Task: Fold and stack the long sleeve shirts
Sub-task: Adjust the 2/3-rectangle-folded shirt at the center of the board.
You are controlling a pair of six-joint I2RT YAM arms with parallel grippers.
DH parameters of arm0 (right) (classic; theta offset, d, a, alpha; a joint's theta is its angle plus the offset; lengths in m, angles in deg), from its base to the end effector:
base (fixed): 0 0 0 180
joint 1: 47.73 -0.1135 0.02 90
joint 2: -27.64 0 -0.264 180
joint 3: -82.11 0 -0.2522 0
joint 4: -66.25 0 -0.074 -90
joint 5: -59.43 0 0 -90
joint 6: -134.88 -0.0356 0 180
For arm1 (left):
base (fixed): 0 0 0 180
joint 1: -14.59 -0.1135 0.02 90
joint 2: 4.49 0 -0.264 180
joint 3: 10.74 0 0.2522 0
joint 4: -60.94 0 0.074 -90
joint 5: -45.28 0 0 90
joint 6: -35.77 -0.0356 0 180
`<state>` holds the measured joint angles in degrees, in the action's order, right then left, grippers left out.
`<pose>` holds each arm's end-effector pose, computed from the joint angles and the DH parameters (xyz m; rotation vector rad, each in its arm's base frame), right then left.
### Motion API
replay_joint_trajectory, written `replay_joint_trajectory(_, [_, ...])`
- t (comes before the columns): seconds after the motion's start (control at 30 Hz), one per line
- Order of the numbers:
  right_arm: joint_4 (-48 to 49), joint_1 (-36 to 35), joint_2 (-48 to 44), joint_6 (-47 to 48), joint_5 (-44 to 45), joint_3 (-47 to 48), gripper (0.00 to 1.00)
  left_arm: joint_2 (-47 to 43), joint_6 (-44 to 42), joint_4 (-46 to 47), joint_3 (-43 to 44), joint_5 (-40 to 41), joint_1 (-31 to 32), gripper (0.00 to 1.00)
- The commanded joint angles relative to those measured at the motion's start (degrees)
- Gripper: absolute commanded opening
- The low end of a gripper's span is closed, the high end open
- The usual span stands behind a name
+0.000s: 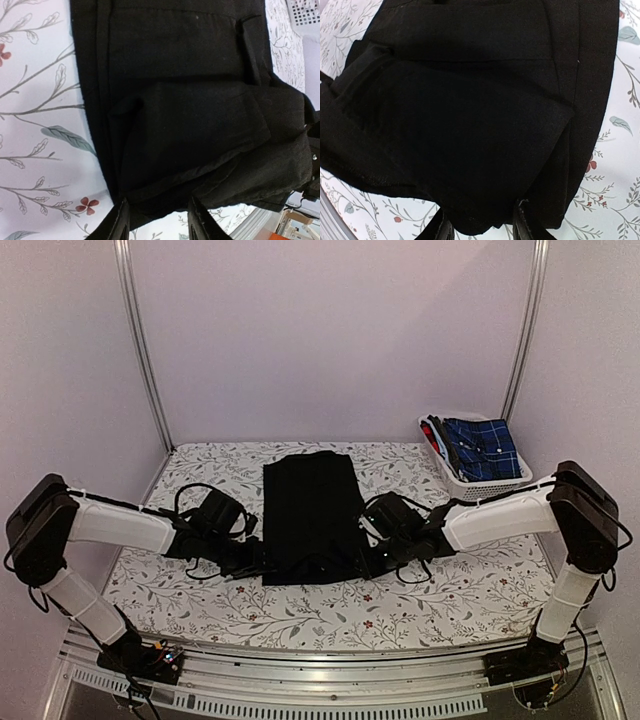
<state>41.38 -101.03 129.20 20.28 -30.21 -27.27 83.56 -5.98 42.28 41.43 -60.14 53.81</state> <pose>0.2098 0.2811 0.1518 -0.6491 2.5476 0.5018 0.2095 -0.1832 0.1413 -0.0976 2.7438 -0.8746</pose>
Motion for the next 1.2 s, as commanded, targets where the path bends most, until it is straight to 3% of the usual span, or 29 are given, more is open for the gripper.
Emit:
replay_joint_trajectory(0.0, [0.6, -0.4, 1.7, -0.4, 1.1, 3.4, 0.34, 1.0, 0.2, 2.1, 0.7, 0.4, 0.8, 0.36])
replay_joint_trajectory(0.13, [-0.9, -0.4, 2.2, -0.7, 2.6, 5.4, 0.15, 1.7, 0.3, 2.4, 1.9, 0.6, 0.8, 0.17])
replay_joint_trajectory(0.27, [-4.4, -0.4, 2.9, -1.2, 5.1, 9.2, 0.06, 1.5, 0.1, 1.6, 3.4, 1.5, 0.7, 0.03])
replay_joint_trajectory(0.47, [-8.3, 2.9, 6.1, -1.2, 6.7, 17.7, 0.05, 2.3, -1.0, 1.3, 7.5, 1.1, -2.7, 0.0])
replay_joint_trajectory(0.63, [-8.9, 7.3, 10.8, -0.4, 5.6, 24.6, 0.08, 8.4, -3.3, 1.9, 13.7, -1.5, -7.6, 0.01])
replay_joint_trajectory(0.77, [-10.2, 10.1, 14.6, 0.3, 4.0, 29.8, 0.21, 14.0, -4.1, 2.0, 18.1, -3.8, -11.0, 0.22])
replay_joint_trajectory(0.87, [-11.0, 10.7, 14.3, 1.3, 4.4, 31.2, 0.38, 14.6, -4.8, 1.6, 21.0, -3.8, -12.6, 0.43])
replay_joint_trajectory(0.97, [-11.4, 10.7, 11.4, 2.5, 4.8, 29.9, 0.48, 12.7, -6.2, -0.1, 22.5, -2.6, -13.1, 0.56])
replay_joint_trajectory(1.1, [-10.1, 10.5, 5.6, 3.1, 3.6, 22.5, 0.47, 7.9, -7.3, -2.0, 19.9, -0.6, -13.3, 0.6])
replay_joint_trajectory(1.17, [-9.2, 10.0, 2.9, 3.3, 2.3, 18.5, 0.4, 5.0, -7.0, -2.0, 16.1, -0.3, -13.3, 0.57])
